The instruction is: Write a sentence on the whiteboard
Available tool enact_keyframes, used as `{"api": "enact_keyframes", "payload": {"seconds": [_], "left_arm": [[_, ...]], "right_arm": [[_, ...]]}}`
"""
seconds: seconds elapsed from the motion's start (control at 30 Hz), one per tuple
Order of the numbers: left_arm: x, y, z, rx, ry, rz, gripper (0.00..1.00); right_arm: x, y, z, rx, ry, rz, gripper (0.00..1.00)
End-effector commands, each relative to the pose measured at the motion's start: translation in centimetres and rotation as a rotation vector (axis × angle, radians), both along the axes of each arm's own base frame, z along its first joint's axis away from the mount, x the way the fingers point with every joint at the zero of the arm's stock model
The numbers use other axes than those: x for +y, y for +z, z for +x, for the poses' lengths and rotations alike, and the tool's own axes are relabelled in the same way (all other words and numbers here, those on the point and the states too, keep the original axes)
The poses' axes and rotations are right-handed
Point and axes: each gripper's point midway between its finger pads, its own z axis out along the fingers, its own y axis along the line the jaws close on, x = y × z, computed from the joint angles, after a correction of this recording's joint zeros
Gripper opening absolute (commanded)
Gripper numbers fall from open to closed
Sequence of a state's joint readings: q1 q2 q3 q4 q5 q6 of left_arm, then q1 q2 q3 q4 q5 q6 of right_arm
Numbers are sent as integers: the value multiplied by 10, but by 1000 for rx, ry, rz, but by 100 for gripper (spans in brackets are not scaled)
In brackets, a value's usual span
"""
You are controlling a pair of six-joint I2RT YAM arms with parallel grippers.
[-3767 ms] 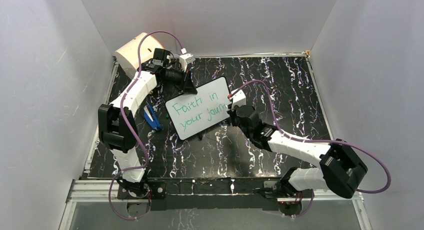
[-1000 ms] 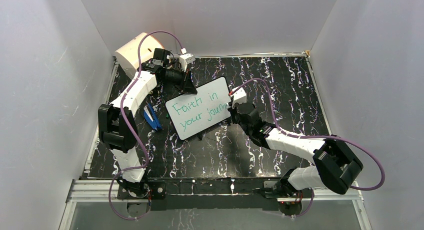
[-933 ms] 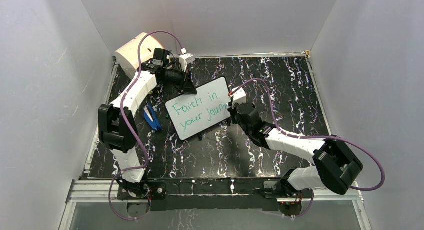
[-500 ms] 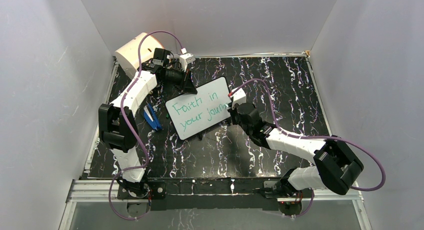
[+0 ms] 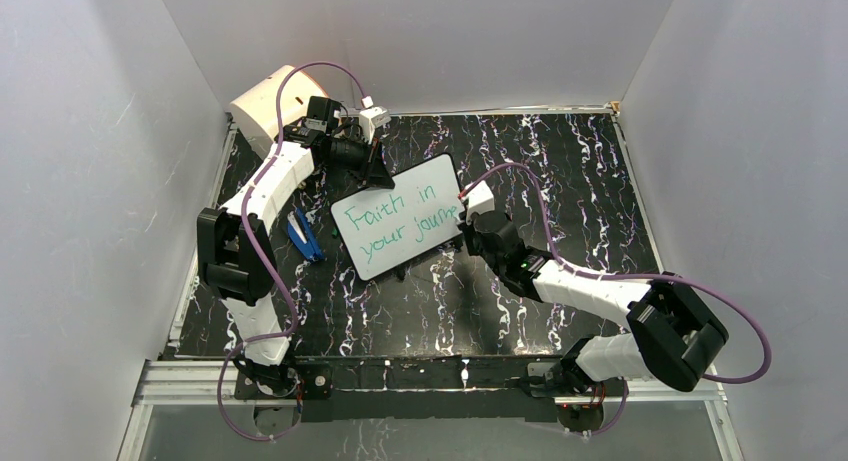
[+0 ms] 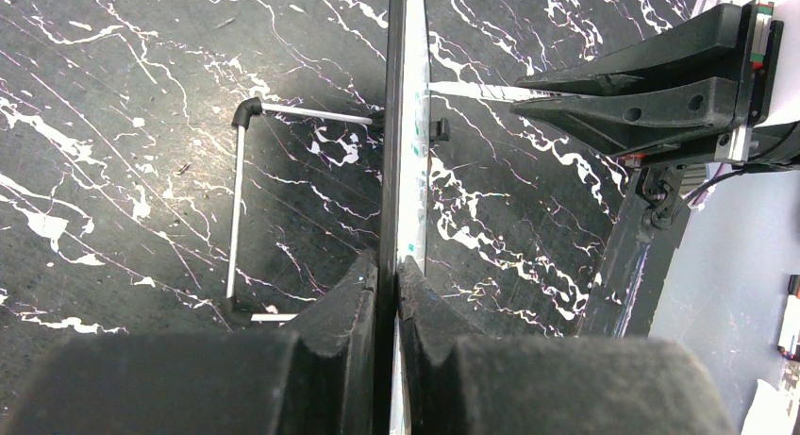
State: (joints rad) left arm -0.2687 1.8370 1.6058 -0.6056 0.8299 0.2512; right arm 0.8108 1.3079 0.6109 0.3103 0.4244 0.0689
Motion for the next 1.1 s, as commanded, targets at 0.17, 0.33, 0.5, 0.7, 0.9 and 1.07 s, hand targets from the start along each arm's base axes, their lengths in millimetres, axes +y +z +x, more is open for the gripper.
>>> {"api": "enact_keyframes", "payload": {"seconds": [0.17,0.33,0.5,0.7,0.9,1.07], "left_arm": [[12,-47,-12,98,17,152,0],[11,-47,-11,101,15,151,0],[11,-47,-11,98,15,151,0],[11,-48,-11,99,14,151,0],[11,-47,-12,100,14,152,0],[11,-47,-11,96,14,151,0]], "right_arm": [[-1,30,10,-90,-35,75,0],[-6,42,11,-127,-59,95,0],[-2,43,15,-128,-48,101,0],[2,48,21,-143,-49,113,0],[8,44,24,-136,-38,116,0],[6,34,24,-116,-42,99,0]]}}
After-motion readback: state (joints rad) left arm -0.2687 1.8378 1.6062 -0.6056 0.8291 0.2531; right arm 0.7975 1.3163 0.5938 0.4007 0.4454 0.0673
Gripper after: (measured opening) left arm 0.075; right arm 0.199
